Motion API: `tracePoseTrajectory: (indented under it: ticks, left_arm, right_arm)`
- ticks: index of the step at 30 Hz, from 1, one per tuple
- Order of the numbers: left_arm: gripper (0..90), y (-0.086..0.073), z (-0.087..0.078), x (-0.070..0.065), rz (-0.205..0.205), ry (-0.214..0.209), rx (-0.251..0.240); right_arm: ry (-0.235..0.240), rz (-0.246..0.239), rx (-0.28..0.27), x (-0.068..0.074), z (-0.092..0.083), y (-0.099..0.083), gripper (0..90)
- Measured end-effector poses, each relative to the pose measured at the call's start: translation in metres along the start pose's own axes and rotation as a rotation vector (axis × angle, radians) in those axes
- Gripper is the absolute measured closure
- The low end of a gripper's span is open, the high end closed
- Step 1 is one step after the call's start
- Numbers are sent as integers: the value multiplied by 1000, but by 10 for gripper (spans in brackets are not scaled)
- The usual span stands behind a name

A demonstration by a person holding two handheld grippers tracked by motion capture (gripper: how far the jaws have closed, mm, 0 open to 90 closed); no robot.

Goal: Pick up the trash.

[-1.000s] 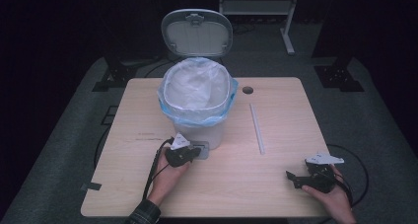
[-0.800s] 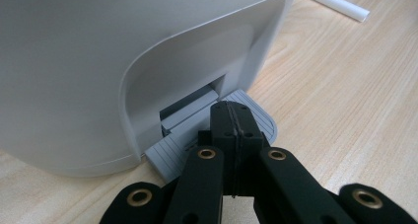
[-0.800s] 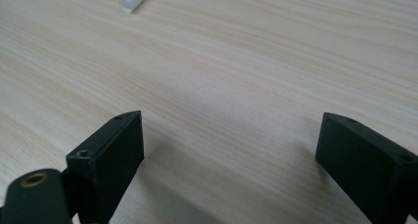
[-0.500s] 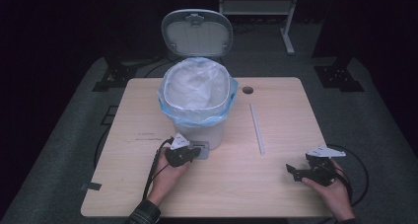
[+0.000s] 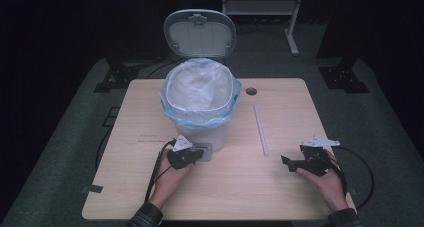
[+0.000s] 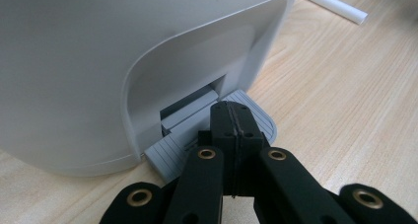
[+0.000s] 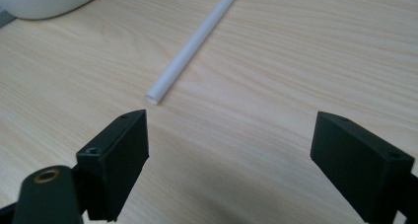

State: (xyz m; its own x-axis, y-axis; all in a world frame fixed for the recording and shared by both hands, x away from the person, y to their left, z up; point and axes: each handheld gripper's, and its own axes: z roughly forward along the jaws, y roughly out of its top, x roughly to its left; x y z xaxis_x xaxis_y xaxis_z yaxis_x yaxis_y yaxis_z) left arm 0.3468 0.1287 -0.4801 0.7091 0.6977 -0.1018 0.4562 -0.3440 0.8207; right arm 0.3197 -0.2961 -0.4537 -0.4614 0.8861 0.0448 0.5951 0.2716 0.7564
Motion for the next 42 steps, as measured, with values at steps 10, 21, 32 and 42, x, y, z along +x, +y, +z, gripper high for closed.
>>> tracePoseTrajectory:
  ticks: [10,21,32,42]
  left_arm:
    - [898,0,0,0,-2,-2,1]
    - [898,0,0,1,-8,-4,1]
    - [898,0,0,1,-14,-8,1]
    - [898,0,0,1,-16,-9,1]
  right_arm:
    - [9,-7,-3,4,14,17,151]
    - [15,-24,-24,7,23,37,220]
    - [38,-36,-26,11,42,54,340]
    - [42,-30,-12,14,62,60,404]
